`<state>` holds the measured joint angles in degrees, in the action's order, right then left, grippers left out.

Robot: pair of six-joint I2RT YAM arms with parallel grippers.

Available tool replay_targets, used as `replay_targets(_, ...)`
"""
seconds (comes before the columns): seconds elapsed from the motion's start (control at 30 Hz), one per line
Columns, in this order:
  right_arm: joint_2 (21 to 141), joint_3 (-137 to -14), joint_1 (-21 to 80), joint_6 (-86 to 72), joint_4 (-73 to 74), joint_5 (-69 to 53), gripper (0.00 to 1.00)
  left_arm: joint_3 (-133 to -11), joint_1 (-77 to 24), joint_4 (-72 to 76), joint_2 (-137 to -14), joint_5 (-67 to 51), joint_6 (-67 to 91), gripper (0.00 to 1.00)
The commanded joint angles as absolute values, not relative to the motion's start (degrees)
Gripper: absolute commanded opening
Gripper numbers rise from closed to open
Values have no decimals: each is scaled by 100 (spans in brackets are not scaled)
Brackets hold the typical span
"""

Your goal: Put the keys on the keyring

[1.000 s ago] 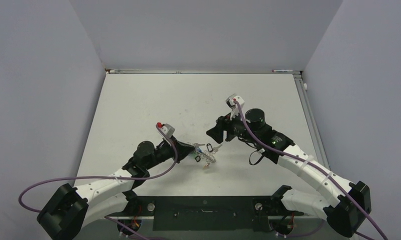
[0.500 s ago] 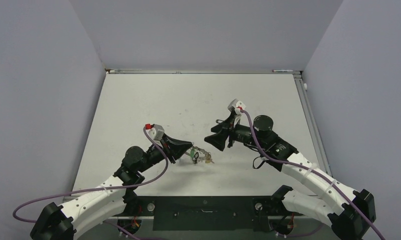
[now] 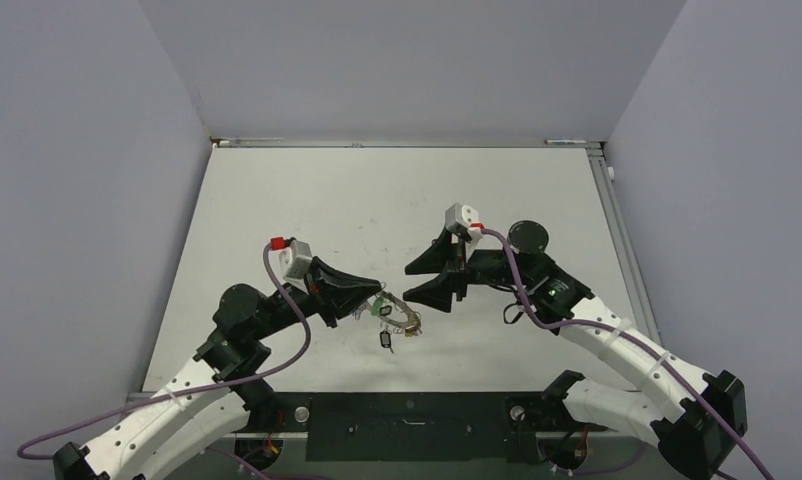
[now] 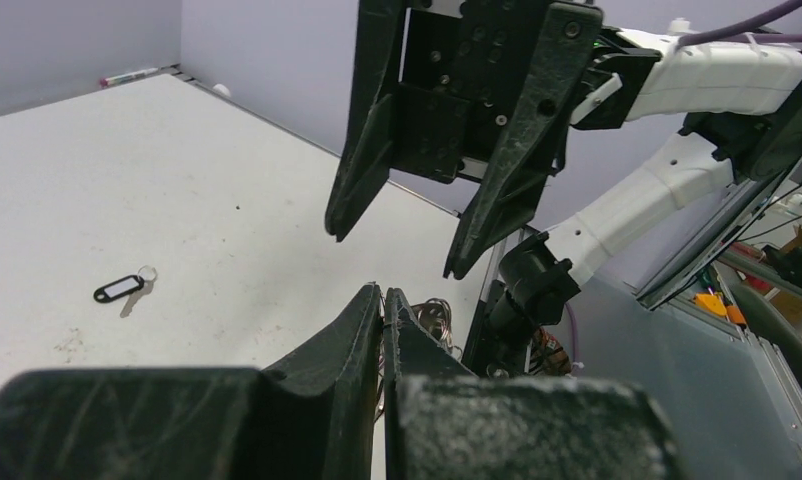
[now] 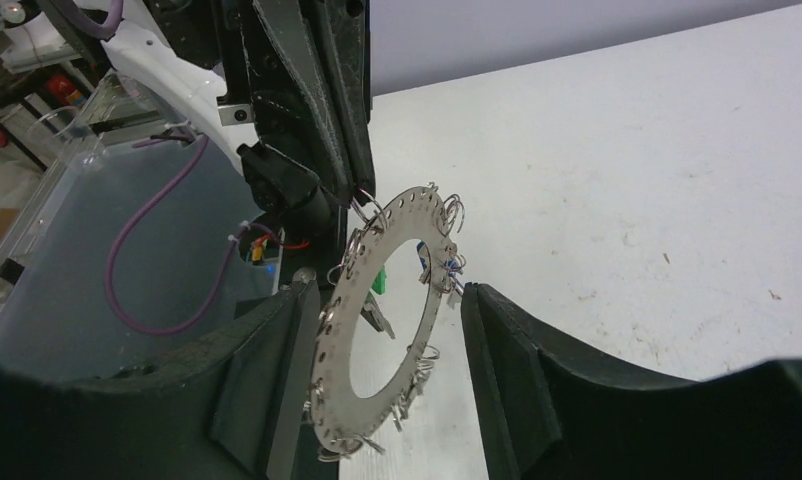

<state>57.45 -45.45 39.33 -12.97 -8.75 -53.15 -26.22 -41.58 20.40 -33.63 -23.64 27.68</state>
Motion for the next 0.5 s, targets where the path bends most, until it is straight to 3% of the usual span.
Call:
replay_targets(0.0,5947,-4917,3919,-1180,-1490,-5973,55,-3309,-4189,1331,-3205,-2831,2392,0)
replay_targets(0.47,6288,-5373,4605,-1016,-1441,-5969,49,-3655,-4182,808,-3153,-3208,1960,0)
